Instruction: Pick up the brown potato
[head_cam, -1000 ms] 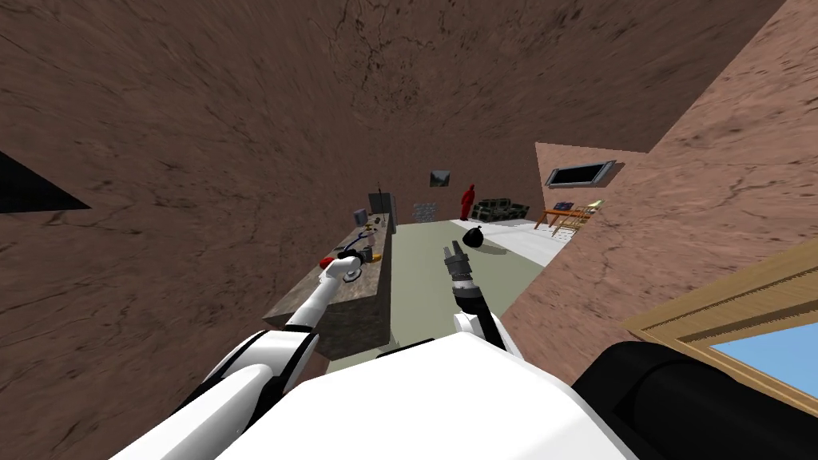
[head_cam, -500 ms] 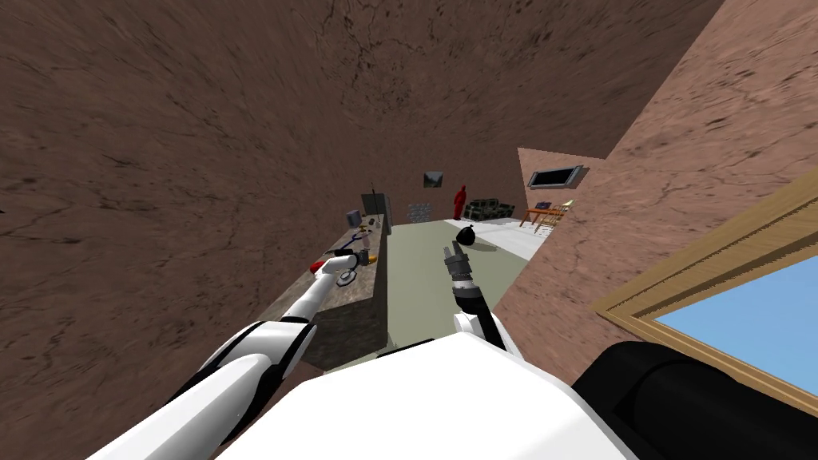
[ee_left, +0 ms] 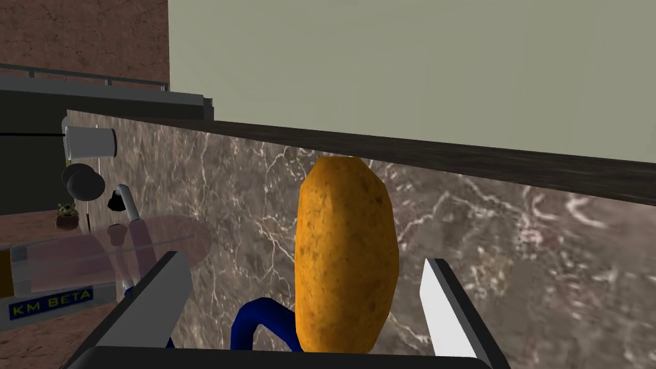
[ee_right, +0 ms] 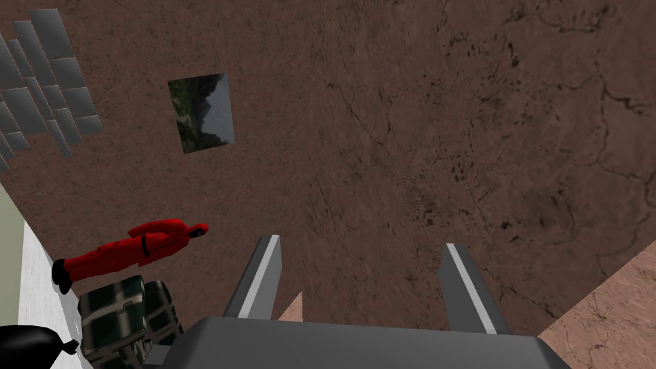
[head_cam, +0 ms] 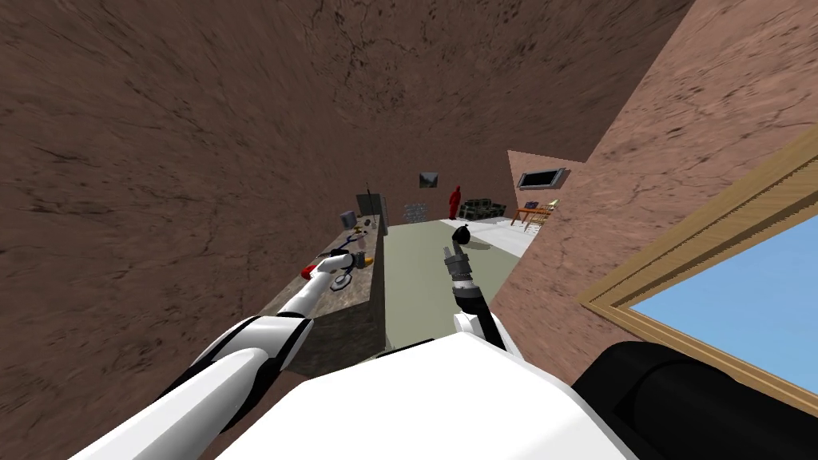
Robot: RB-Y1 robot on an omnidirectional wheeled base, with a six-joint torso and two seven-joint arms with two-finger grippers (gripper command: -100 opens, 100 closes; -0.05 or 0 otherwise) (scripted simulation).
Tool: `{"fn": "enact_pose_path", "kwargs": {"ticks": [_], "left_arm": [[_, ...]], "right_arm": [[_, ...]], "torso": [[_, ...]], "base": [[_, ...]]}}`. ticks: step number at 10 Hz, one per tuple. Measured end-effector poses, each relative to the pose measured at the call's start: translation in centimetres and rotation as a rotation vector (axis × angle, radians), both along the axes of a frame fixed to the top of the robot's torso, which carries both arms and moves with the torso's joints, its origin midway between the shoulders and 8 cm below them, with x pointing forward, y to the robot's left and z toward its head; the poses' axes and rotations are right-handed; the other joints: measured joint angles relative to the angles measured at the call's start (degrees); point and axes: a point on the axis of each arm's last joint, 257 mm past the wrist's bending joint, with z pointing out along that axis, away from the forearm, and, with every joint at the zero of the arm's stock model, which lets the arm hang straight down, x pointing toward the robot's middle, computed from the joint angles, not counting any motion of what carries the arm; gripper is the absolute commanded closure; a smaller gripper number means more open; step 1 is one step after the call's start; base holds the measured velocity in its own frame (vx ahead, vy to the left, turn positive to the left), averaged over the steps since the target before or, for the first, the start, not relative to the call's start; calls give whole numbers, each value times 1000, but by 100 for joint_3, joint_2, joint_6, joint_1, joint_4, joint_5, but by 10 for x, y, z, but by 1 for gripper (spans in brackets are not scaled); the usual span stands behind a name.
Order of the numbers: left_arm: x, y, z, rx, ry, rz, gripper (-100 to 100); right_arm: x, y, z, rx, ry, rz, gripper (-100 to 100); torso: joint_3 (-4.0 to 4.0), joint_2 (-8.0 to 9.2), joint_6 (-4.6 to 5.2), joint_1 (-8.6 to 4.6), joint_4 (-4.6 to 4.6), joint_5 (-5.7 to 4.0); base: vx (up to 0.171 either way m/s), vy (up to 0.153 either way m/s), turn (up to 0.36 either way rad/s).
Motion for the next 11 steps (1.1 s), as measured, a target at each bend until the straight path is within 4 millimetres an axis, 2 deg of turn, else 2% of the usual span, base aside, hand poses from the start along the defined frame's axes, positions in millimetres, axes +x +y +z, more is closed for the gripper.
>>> {"fn": "enact_pose_path", "kwargs": {"ticks": [6,7,8,9,10,11], "left_arm": [[-15,34,-28,-43,133,80,-100],[-21,37,-40,-51,166,96,-100],[-22,38,-42,-52,170,98,0],[-22,38,-41,-52,169,98,-100],[-24,49,-45,-56,173,117,-100],[-29,71,-47,-59,173,146,-100]], "right_arm": [[0,0,0,0,0,0,0],[0,0,0,0,0,0,0],[0,0,0,0,0,0,0],[0,0,0,0,0,0,0],[0,0,0,0,0,0,0],[0,0,0,0,0,0,0]], "torso": [[-9,-15,-1,-4,-4,-1],[-18,-32,-1,-3,-7,0],[-9,-13,-3,-3,-5,0],[0,1,-3,-3,0,0],[9,17,1,0,2,1],[17,31,2,-2,6,0]], "base": [[55,-3,-85],[40,-5,0],[0,0,0],[-41,6,-201],[-71,0,-374],[-59,-26,-366]]}}
